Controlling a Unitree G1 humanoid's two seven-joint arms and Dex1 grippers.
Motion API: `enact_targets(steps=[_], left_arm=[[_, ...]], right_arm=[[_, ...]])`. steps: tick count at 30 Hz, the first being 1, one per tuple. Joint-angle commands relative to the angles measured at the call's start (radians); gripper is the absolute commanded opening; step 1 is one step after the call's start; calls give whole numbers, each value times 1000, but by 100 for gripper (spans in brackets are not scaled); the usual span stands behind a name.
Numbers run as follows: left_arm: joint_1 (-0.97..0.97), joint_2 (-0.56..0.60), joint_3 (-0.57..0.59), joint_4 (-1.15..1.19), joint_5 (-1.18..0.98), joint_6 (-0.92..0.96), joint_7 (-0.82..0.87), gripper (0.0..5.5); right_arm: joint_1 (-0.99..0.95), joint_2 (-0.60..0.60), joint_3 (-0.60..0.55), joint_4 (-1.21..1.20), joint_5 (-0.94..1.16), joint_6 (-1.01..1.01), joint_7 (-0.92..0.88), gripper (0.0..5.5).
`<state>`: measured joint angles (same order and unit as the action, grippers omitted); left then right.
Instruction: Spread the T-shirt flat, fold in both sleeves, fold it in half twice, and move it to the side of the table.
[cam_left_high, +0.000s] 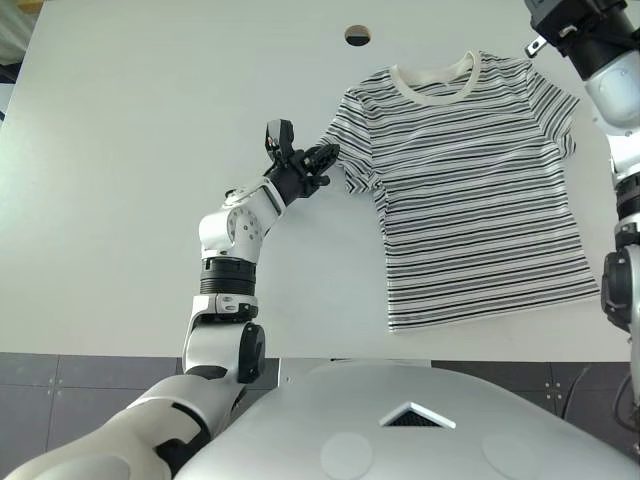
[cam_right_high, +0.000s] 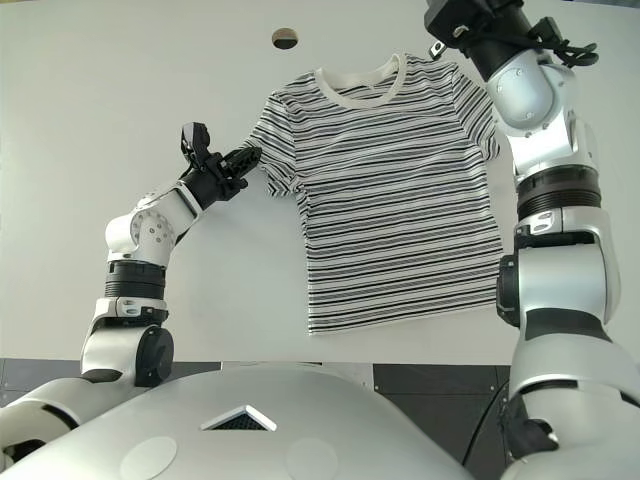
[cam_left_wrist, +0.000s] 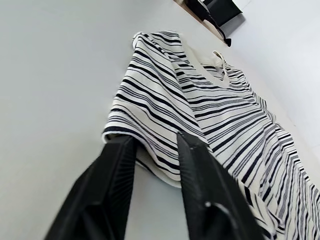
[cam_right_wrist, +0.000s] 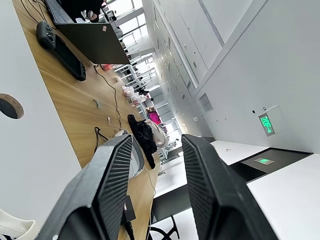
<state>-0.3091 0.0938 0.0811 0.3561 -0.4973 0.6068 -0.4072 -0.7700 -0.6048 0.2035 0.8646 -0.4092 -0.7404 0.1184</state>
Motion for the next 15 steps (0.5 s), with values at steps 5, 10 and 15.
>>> enact_targets(steps=[5, 10, 15], left_arm=[[26, -4, -15, 36, 42, 17, 12, 13], [27, -9, -13, 34, 48, 12, 10, 13], [27, -10, -10, 29, 50, 8, 11, 13]], right_arm=[[7, 4, 5, -2, -4, 9, 9, 183], [8, 2, 7, 3, -7, 10, 8, 183], [8, 3, 11, 7, -9, 9, 8, 183]])
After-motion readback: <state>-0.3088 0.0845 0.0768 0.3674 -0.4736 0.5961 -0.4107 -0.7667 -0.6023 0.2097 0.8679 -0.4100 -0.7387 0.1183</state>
